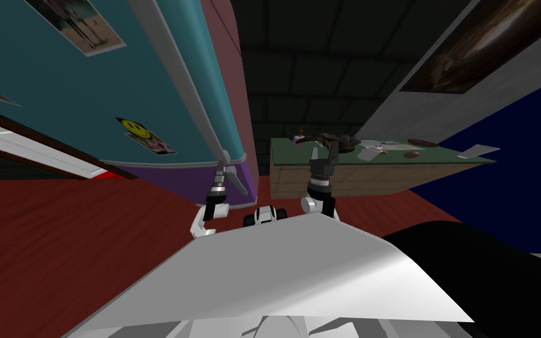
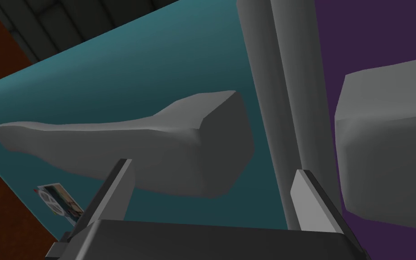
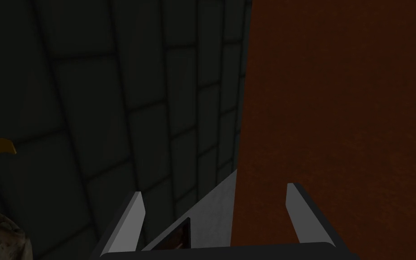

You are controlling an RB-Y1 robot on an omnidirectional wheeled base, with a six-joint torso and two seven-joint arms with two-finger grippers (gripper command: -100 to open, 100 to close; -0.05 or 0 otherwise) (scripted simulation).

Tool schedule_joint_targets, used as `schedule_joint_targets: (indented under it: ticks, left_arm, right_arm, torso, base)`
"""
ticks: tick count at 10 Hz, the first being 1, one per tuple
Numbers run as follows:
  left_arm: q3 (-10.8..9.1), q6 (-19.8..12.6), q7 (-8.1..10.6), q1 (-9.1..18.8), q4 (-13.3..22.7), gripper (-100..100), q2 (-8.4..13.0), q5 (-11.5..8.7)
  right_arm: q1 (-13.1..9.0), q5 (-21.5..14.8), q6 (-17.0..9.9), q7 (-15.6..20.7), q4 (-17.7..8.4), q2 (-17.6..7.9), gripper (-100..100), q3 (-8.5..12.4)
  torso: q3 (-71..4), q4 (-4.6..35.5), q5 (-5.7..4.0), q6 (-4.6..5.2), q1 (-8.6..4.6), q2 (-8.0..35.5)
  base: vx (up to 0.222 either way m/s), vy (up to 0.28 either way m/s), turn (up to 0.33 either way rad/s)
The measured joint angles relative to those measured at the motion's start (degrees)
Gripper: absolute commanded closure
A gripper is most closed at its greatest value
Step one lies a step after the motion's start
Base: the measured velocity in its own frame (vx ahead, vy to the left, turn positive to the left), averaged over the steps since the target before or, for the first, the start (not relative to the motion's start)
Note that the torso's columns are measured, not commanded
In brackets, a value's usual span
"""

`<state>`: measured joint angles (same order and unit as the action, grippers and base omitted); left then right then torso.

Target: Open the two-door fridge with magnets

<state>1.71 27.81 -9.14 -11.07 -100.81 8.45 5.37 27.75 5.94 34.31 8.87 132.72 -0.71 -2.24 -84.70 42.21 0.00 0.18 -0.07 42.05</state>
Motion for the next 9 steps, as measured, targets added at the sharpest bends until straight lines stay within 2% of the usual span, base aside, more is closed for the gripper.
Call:
schedule_joint_targets:
  ticks: [9]
  left_arm:
    - [-1.32, -12.37, -1.11, 4.0, -3.28, -100, 0.08, 0.85]
  right_arm:
    - [0.0, 0.0, 0.0, 0.0, 0.0, 0.0, 0, 0.0]
  torso:
    - [0.04, 0.07, -0.05, -0.12, -0.02, 0.1]
  base:
    - [-0.022, -0.032, 0.005]
